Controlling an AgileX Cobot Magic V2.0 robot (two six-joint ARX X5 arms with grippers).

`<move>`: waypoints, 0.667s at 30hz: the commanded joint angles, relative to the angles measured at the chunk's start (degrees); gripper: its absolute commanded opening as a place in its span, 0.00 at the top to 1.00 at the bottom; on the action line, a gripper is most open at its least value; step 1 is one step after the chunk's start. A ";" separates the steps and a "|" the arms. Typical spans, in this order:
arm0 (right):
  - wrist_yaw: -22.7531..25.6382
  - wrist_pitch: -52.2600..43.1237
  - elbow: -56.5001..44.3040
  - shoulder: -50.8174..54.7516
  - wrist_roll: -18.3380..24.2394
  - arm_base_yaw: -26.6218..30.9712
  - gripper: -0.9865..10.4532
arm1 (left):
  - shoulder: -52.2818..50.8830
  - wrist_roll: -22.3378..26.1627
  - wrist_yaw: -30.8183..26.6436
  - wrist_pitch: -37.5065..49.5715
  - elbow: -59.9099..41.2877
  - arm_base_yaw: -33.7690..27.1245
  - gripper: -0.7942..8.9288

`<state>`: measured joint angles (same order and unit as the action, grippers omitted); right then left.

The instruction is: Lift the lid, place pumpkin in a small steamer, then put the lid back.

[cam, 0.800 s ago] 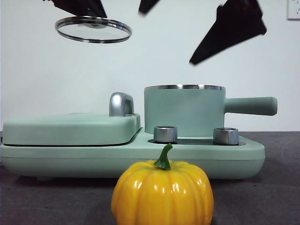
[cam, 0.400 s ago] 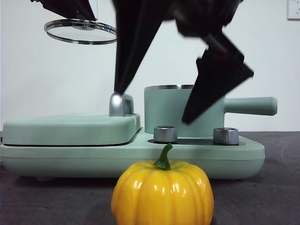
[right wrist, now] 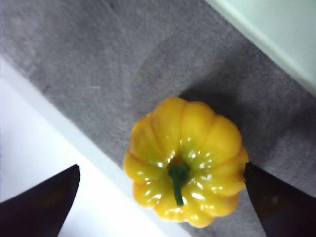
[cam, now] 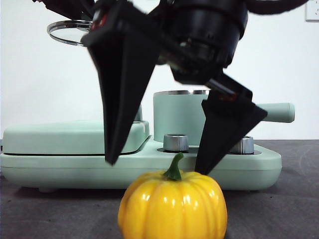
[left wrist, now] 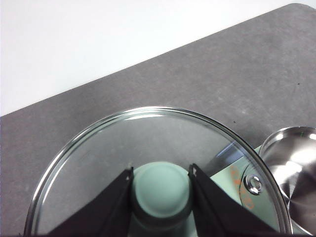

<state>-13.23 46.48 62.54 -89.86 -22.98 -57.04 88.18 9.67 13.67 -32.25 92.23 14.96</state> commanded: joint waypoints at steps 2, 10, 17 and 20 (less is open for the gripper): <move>0.22 -0.13 1.11 -1.81 -1.07 -1.25 0.44 | -0.24 0.13 0.31 1.62 1.90 0.04 0.83; 2.93 -0.02 1.11 -4.17 -2.05 -2.29 0.44 | -0.24 0.15 0.31 1.62 1.90 0.04 0.83; 2.67 -0.17 1.11 -6.95 -2.05 -2.71 0.44 | -0.24 0.13 0.31 1.62 1.90 0.04 0.83; 2.75 -0.22 1.11 -7.96 -2.03 -2.84 0.44 | -0.24 0.13 0.31 1.62 1.90 0.04 0.83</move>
<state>-10.48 46.48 62.57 -96.27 -24.34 -58.98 88.18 9.67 13.69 -32.27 92.23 14.96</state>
